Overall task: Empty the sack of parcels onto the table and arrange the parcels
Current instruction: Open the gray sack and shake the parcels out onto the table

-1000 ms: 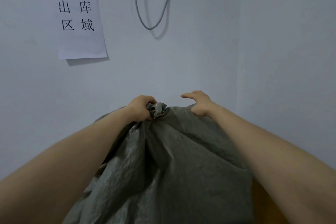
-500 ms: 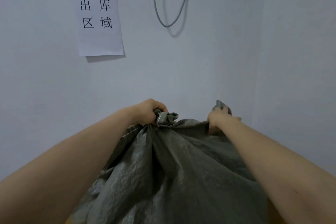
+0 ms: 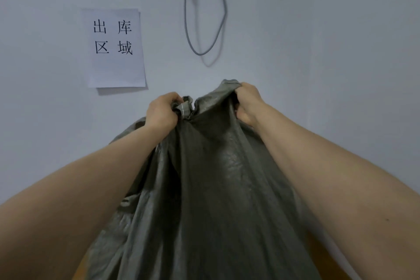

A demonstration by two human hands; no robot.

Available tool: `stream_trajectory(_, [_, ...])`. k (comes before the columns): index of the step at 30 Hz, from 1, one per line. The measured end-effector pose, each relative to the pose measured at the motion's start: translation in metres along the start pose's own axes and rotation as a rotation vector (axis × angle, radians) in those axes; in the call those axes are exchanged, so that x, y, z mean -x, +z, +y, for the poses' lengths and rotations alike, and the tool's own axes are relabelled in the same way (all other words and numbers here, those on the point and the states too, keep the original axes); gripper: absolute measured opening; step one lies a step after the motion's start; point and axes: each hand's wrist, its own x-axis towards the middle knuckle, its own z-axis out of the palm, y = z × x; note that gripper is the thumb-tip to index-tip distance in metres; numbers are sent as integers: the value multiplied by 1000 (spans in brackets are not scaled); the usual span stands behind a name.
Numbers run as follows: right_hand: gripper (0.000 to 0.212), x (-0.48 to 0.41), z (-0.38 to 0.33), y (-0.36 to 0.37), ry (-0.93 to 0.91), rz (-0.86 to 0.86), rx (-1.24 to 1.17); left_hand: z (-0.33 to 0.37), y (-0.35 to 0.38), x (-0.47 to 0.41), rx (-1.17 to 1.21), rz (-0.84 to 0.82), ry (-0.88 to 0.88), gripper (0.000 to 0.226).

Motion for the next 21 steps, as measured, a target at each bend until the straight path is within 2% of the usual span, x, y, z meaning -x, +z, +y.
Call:
stream_trajectory(3, [31,11,-10,9,-73,-75,-44,12,-4,-12,72,78,-21,35])
stream_trajectory(7, [94,35,27,-5,80,-319,174,15,17,2,69,-84,-12,39])
stream_trajectory(9, [116,48,42,-5,139,-489,309,19,25,8,145,-167,-83,45])
stream_trajectory(11, [133,53,54,-1,71,-514,453,25,27,9,242,-235,-168,53])
stream_trajectory(12, [138,53,60,3,16,-473,473,29,26,9,282,-262,-211,58])
stream_trajectory(14, [135,52,69,9,-77,-332,414,37,23,11,358,-307,-298,65])
stream_trajectory(15, [129,51,73,11,-115,-263,382,41,20,15,400,-347,-337,60])
stream_trajectory(16, [118,48,78,12,-146,-196,389,44,17,19,440,-399,-363,43])
stream_trajectory(17, [106,45,83,12,-169,-141,459,47,12,24,459,-456,-394,23])
stream_trajectory(20, [71,38,94,8,-203,-18,847,44,-1,29,547,-611,-391,26])
stream_trajectory(21, [66,37,97,2,-188,16,856,38,-7,28,542,-651,-362,24])
